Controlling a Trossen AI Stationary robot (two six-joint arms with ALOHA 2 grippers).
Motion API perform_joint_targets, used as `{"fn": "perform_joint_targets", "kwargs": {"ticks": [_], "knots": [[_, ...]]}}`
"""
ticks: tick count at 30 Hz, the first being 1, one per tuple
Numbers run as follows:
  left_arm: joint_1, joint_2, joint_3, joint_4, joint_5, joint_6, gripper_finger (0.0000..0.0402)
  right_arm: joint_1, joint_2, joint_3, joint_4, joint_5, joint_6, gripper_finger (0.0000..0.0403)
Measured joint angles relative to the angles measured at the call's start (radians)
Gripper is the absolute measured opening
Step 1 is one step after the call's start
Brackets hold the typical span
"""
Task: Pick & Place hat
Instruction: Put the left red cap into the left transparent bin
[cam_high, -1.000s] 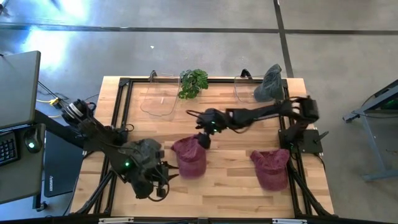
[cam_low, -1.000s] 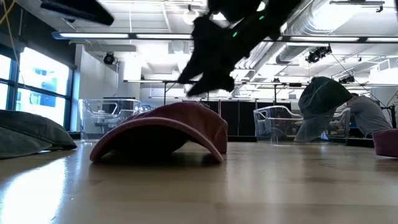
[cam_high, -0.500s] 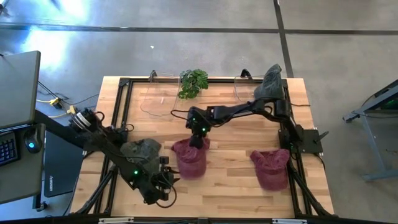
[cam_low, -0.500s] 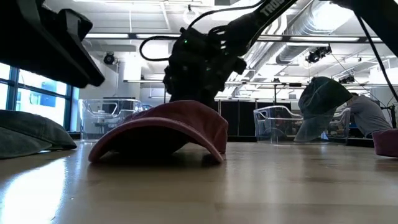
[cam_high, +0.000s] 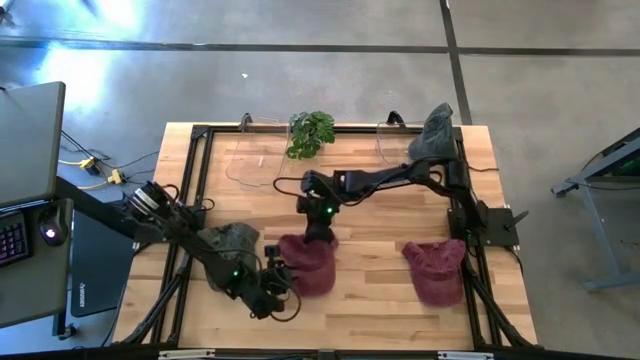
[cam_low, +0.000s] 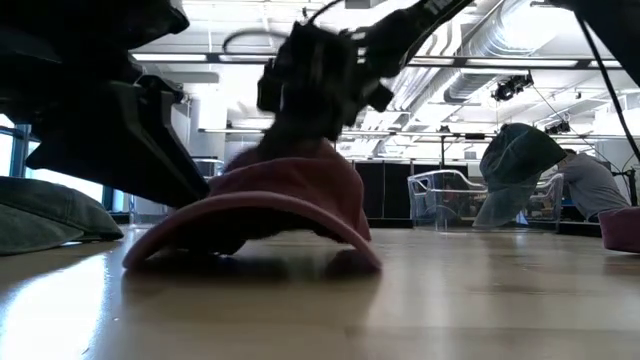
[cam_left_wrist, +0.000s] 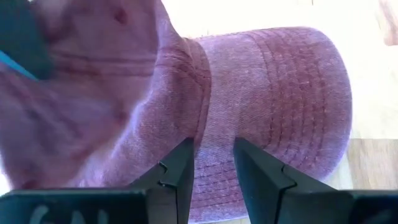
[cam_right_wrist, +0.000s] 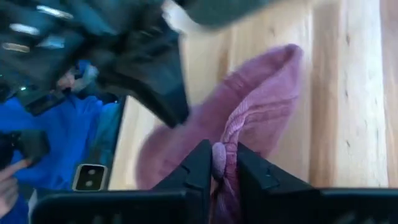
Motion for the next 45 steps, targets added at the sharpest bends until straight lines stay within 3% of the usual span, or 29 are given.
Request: {"fn": "perform_joint_targets", "kwargs": {"ticks": [5, 11, 16, 21, 26, 31, 38, 41, 45], "knots": [[-0.023, -0.001, -0.001, -0.011, -0.045, 0.009, 0.011, 0.013, -0.093, 0.0, 0.011, -0.056, -0.044, 0.0023], [-0.055, 0.001, 0.006, -0.032, -0.123, 0.083, 0.011, 0.069, -0.201, 0.0, 0.036, -0.136, -0.057, 0.0034], [-0.067, -0.005, 0.041, -0.101, -0.265, 0.142, 0.011, 0.139, -0.248, 0.0, 0.034, -0.177, -0.114, 0.0029], [-0.077, -0.005, 0.104, -0.316, -0.325, 0.079, 0.011, 0.164, -0.288, 0.001, -0.04, -0.09, -0.156, 0.0024], [-0.14, -0.006, 0.159, -0.659, -0.34, -0.179, 0.011, 0.165, -0.287, 0.0, -0.119, -0.022, -0.172, 0.0037], [-0.226, -0.032, 0.161, -0.921, -0.459, -0.499, 0.011, 0.185, -0.279, 0.0, -0.174, 0.071, -0.227, 0.0024], [-0.316, -0.177, 0.169, -0.898, -0.667, -0.566, 0.011, 0.201, -0.28, 0.0, -0.169, 0.243, -0.226, 0.0032], [-0.309, -0.265, 0.17, -0.881, -0.675, -0.545, 0.0111, 0.209, -0.28, 0.0, -0.161, 0.286, -0.227, 0.0033], [-0.246, -0.353, 0.171, -0.757, -0.607, -0.359, 0.0132, 0.21, -0.28, 0.0, -0.128, 0.294, -0.231, 0.0024]]}}
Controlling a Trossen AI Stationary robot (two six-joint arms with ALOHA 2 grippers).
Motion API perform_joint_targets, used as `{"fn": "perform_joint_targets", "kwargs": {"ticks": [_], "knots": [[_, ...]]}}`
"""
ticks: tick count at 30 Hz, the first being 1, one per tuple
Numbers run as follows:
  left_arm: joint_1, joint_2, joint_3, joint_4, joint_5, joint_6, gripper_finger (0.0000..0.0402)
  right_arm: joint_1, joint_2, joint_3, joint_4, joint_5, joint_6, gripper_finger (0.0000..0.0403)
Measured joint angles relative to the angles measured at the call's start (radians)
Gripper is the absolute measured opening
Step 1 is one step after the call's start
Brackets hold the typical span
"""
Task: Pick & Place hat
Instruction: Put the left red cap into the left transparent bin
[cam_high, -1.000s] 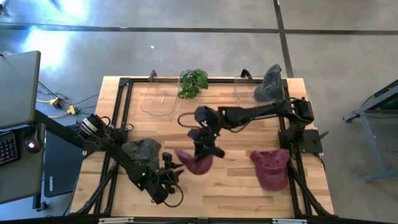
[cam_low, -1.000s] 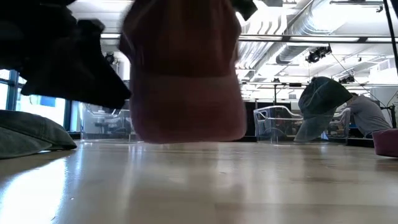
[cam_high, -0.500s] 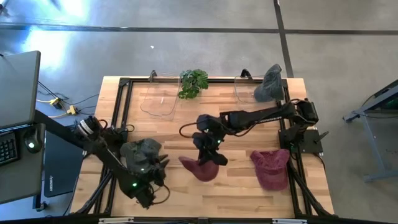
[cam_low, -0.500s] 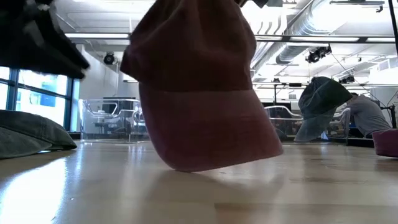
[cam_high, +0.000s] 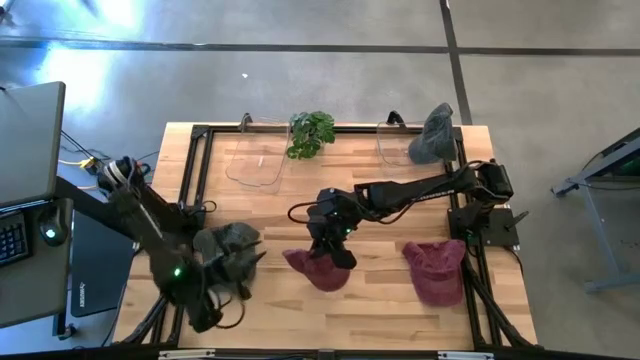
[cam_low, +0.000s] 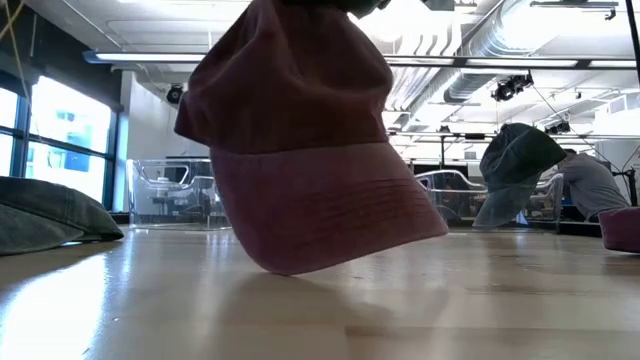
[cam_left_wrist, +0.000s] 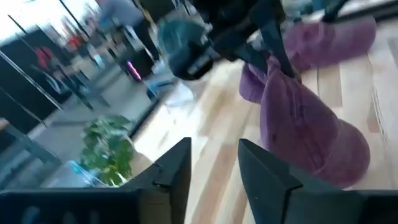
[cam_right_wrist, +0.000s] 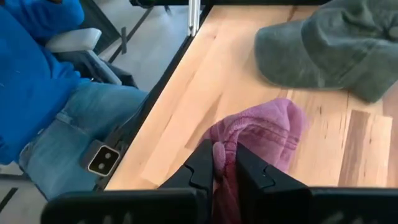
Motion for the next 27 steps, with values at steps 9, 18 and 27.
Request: {"fn": "perform_joint_targets", "kwargs": {"ticks": [9, 18, 27], "knots": [[0.266, -0.039, -0.015, 0.551, 0.642, 0.617, 0.0258, 0.003, 0.0, 0.0, 0.011, 0.011, -0.002, 0.0031], [0.409, -0.036, -0.015, 0.61, 0.782, 0.596, 0.0291, 0.029, 0.0, 0.0, -0.011, 0.015, -0.022, 0.0038], [0.468, 0.074, -0.013, 0.722, 0.937, 0.602, 0.0292, 0.035, 0.0, 0.0, -0.002, 0.033, -0.051, 0.0024]]}}
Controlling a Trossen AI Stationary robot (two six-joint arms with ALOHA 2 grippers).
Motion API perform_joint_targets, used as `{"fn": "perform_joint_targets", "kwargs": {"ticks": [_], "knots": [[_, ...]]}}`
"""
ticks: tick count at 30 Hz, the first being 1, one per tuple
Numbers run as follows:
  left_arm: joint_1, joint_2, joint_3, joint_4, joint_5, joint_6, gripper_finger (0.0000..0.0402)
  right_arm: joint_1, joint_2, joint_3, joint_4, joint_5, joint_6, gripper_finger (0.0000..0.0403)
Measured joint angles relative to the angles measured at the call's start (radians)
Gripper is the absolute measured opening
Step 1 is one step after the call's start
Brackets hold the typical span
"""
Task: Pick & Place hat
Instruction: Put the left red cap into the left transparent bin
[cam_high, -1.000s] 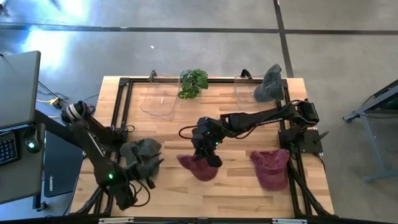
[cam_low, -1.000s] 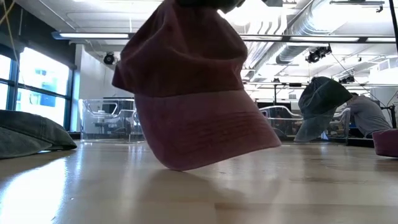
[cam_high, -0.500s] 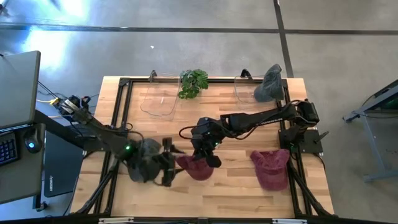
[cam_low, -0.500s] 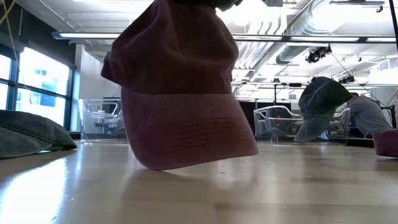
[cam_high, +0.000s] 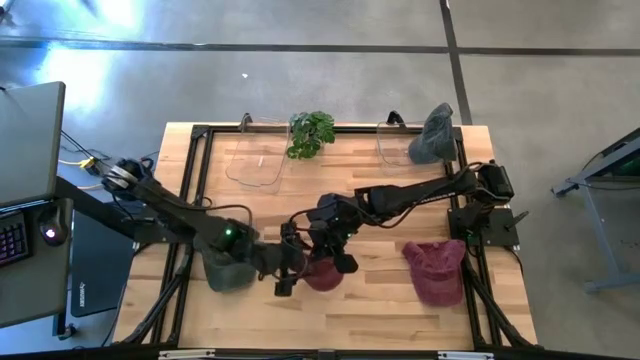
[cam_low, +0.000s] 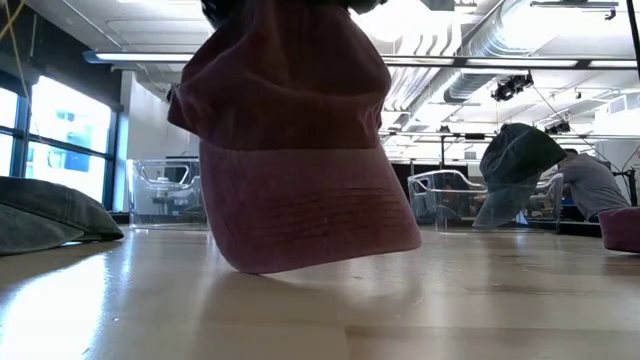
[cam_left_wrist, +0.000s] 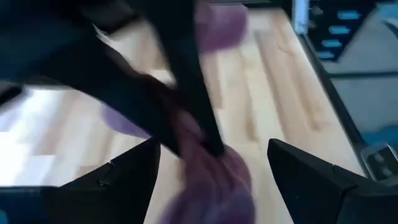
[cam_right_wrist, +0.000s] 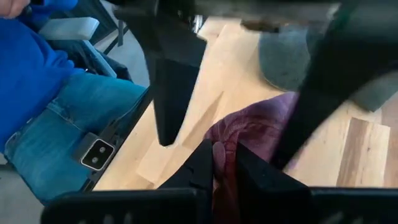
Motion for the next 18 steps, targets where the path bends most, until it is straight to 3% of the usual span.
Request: {"fn": "perform_joint_targets", "kwargs": {"ticks": [4, 7, 14, 18], "knots": [[0.003, 0.01, -0.004, -0.004, 0.029, 0.012, 0.0277, 0.002, 0.0, 0.0, 0.008, 0.001, 0.004, 0.0041], [0.006, 0.005, 0.0, 0.007, 0.042, 0.025, 0.0243, 0.001, 0.0, 0.0, 0.013, 0.005, 0.004, 0.005], [0.036, 0.008, -0.002, -0.001, 0.146, 0.057, 0.0118, 0.002, -0.001, 0.0, 0.046, 0.01, 0.004, 0.0036], [0.058, 0.018, -0.002, 0.002, 0.213, 0.076, 0.0036, 0.001, -0.011, 0.0, 0.044, 0.012, 0.023, 0.0061]]}}
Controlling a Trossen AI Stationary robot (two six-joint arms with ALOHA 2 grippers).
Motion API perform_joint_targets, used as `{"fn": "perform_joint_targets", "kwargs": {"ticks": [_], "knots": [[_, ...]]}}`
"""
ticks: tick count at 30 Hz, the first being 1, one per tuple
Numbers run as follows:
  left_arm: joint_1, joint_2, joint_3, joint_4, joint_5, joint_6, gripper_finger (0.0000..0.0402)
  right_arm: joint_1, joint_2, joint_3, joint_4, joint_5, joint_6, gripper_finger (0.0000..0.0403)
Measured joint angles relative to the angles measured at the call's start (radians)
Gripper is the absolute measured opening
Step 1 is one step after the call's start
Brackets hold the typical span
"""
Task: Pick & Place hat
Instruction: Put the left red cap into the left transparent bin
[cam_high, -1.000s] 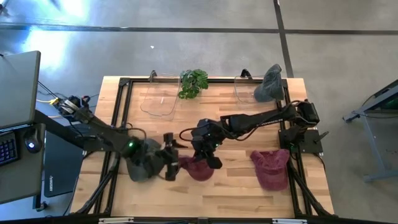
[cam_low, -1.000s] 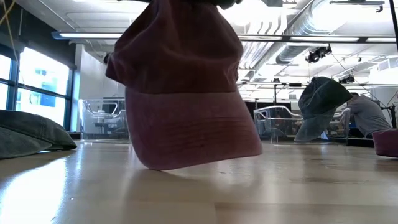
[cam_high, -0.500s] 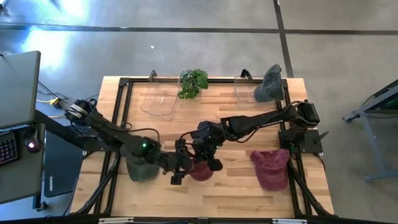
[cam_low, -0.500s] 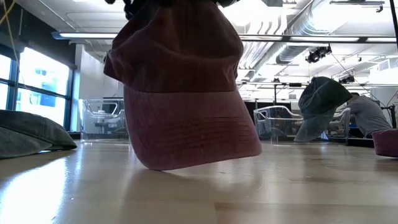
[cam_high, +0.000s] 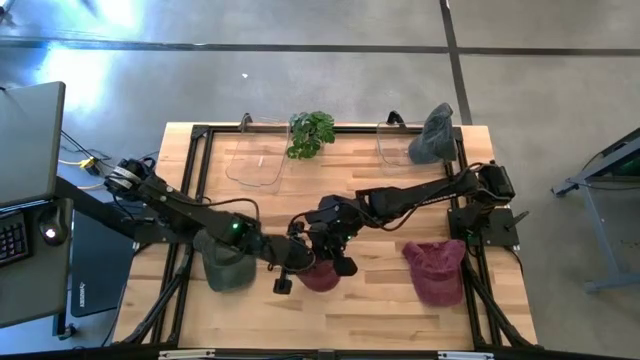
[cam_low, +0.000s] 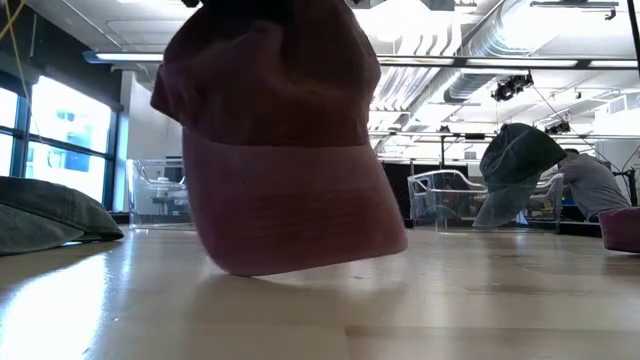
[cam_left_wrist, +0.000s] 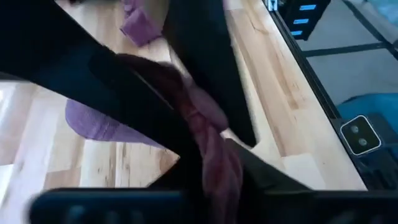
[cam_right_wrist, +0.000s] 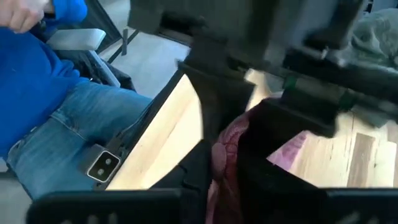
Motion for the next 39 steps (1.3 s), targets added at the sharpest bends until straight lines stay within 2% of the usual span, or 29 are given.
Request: {"fn": "perform_joint_targets", "kwargs": {"ticks": [2, 7, 10, 15, 20, 22, 24, 26, 28, 29, 33, 36, 39], "knots": [[0.009, 0.006, 0.0, -0.011, 0.025, 0.001, 0.0011, -0.006, -0.026, 0.0, -0.012, 0.054, 0.006, 0.0086], [0.006, 0.006, 0.0, -0.051, 0.055, 0.046, 0.0017, -0.002, -0.163, 0.001, -0.116, 0.28, 0.009, 0.0135], [-0.007, -0.004, 0.029, -0.166, 0.038, 0.099, 0.0006, 0.05, -0.26, -0.024, -0.149, 0.433, 0.049, 0.0145], [-0.019, -0.009, 0.17, -0.467, -0.091, 0.162, 0.0005, 0.187, -0.399, -0.158, -0.116, 0.663, 0.135, 0.0144], [-0.017, -0.009, 0.329, -0.713, -0.272, 0.316, 0.0003, 0.331, -0.48, -0.39, 0.06, 0.83, 0.245, 0.0145], [-0.017, -0.009, 0.38, -0.79, -0.379, 0.408, 0.0002, 0.372, -0.488, -0.492, 0.176, 0.861, 0.273, 0.0145], [-0.017, -0.009, 0.414, -0.842, -0.53, 0.487, 0.0002, 0.407, -0.488, -0.588, 0.301, 0.867, 0.292, 0.0145], [-0.015, -0.009, 0.427, -0.883, -0.702, 0.524, 0.0001, 0.433, -0.486, -0.676, 0.427, 0.862, 0.296, 0.0145], [0.007, -0.009, 0.428, -0.91, -0.826, 0.55, 0.0001, 0.451, -0.485, -0.755, 0.563, 0.854, 0.296, 0.0145], [0.017, -0.009, 0.43, -0.924, -0.859, 0.556, 0.0001, 0.456, -0.486, -0.788, 0.614, 0.852, 0.297, 0.0145], [0.094, -0.009, 0.43, -0.978, -0.867, 0.556, 0.0001, 0.464, -0.486, -0.881, 0.789, 0.85, 0.323, 0.0145], [0.162, -0.009, 0.43, -1.026, -0.898, 0.578, 0.0, 0.466, -0.486, -0.92, 0.866, 0.848, 0.322, 0.0145], [0.238, -0.009, 0.43, -1.07, -0.926, 0.664, 0.0, 0.466, -0.486, -0.937, 0.906, 0.851, 0.322, 0.0145]]}}
